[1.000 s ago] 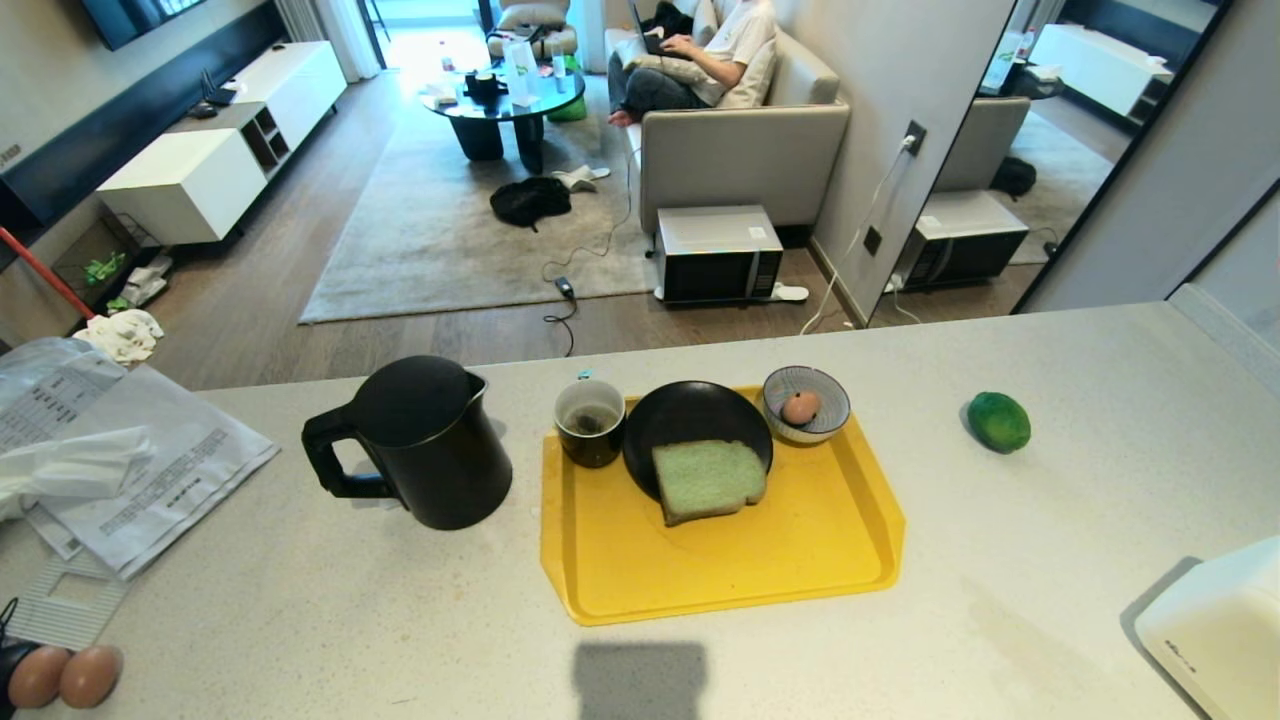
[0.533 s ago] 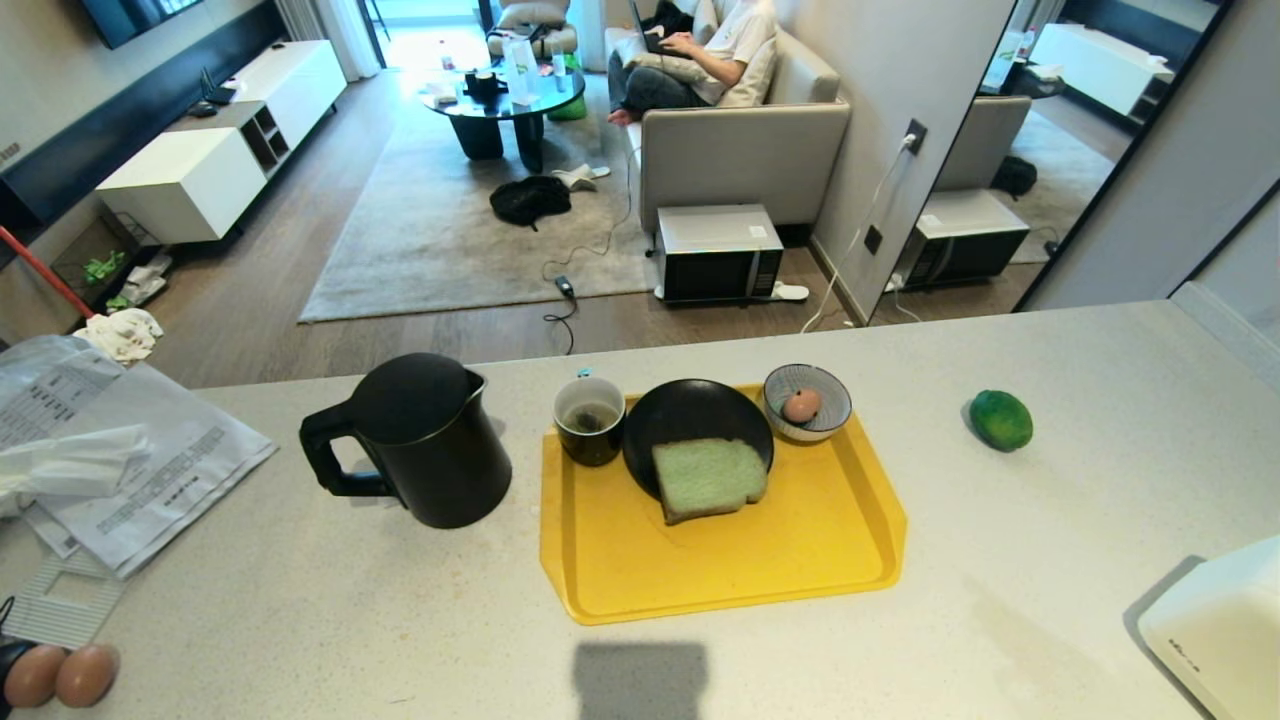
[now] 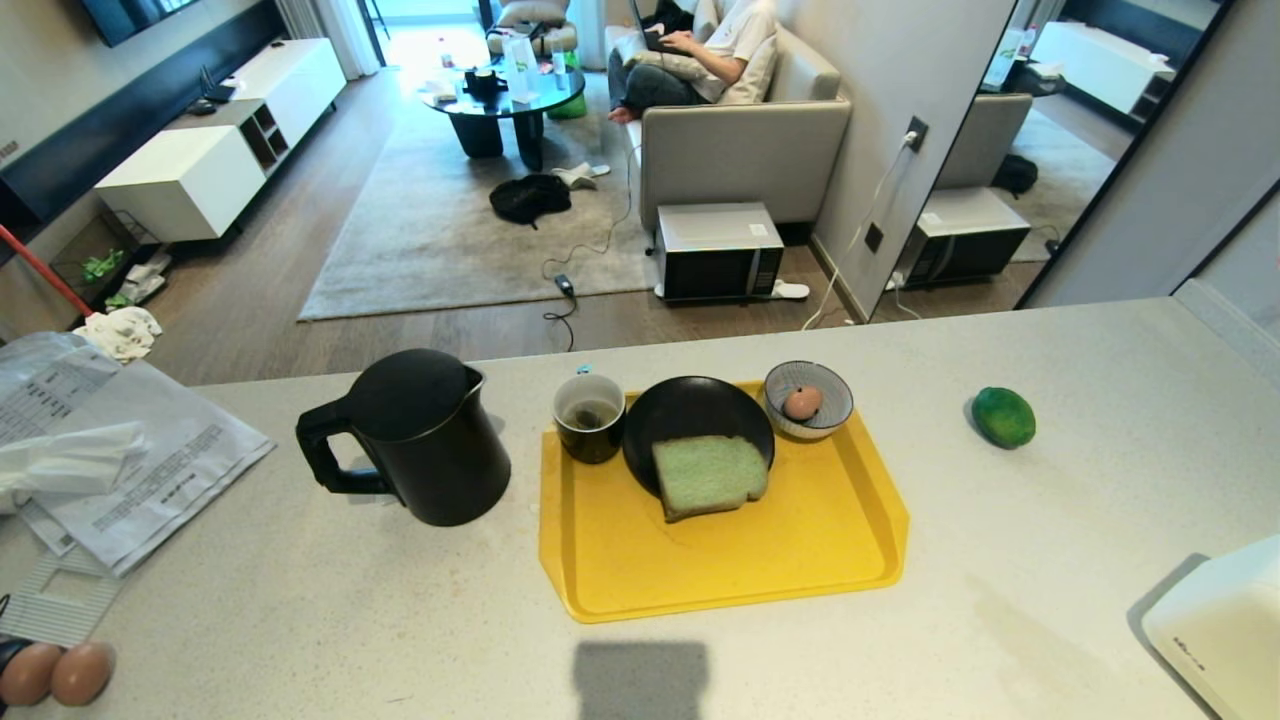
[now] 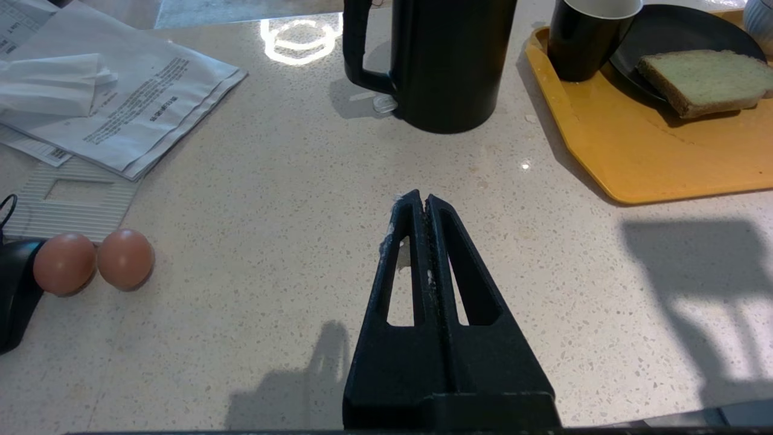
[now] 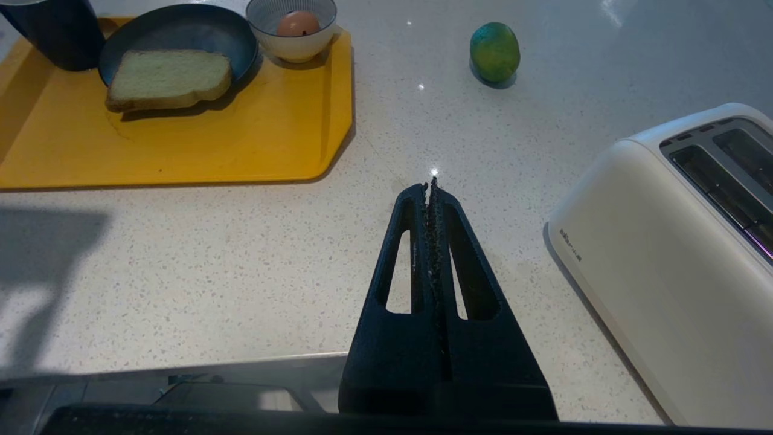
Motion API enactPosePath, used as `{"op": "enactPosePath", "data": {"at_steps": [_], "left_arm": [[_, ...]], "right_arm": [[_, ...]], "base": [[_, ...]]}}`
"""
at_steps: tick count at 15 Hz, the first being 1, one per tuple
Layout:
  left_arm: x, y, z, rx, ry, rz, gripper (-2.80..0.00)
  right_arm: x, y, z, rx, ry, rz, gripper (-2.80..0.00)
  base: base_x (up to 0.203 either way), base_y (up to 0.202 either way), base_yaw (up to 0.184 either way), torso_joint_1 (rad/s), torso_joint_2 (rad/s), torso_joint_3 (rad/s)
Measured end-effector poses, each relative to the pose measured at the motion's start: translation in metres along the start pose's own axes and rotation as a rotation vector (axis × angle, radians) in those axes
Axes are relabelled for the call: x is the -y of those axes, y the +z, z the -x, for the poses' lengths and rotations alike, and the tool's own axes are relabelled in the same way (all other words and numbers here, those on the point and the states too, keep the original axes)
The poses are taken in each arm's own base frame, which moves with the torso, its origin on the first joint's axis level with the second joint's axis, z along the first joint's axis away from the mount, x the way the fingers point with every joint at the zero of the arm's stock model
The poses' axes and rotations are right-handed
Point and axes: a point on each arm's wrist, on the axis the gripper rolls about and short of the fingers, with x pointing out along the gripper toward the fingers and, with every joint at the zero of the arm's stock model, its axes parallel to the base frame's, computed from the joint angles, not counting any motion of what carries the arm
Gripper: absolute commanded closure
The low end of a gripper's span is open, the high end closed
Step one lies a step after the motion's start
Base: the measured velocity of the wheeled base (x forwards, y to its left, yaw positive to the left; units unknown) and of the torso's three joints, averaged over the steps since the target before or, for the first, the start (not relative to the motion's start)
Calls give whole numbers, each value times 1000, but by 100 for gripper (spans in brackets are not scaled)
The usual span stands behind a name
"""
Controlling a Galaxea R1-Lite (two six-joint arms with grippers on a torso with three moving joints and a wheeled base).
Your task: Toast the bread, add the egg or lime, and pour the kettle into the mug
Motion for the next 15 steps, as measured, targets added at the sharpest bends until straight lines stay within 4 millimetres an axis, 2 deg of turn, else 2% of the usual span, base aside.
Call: {"op": "enactPosePath", "data": {"at_steps": [15], "left_arm": [[0,0,0,0,0,0,0]], "right_arm": [[0,0,0,0,-1,2,0]], "base": [[0,0,0,-51,116,57]]}}
